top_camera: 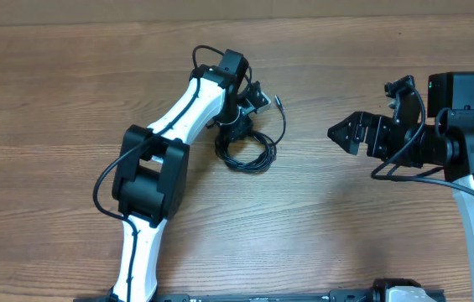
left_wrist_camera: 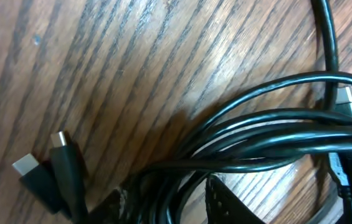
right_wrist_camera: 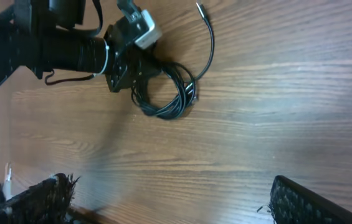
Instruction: Untangle cables
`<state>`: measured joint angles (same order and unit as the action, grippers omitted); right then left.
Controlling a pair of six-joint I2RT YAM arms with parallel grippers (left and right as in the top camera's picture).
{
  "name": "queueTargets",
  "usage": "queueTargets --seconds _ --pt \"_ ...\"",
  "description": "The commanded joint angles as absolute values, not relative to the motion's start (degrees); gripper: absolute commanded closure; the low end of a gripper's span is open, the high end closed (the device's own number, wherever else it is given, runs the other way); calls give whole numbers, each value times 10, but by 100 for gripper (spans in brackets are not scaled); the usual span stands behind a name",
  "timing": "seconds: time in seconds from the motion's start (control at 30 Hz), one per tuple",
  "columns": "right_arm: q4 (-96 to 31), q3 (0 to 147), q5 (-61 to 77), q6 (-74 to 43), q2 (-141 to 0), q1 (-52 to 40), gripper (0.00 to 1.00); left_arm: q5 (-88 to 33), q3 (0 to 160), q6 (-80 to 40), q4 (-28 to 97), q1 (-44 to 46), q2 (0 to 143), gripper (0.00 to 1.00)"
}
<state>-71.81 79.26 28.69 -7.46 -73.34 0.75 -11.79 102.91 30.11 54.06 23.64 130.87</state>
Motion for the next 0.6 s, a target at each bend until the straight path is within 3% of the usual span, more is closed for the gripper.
queueTargets --seconds 0.0,0.2,0.4,0.57 --pt "-711 806 279 -71 -729 10 0 -116 1042 309 539 240 1314 69" --pt "-709 806 279 -71 -729 10 0 -100 1112 307 601 240 1300 61" --pt "-708 806 279 -71 -729 10 0 -103 1179 307 662 239 1300 37" --pt "-709 806 279 -71 -729 10 0 -113 1147 334 653 239 1301 42"
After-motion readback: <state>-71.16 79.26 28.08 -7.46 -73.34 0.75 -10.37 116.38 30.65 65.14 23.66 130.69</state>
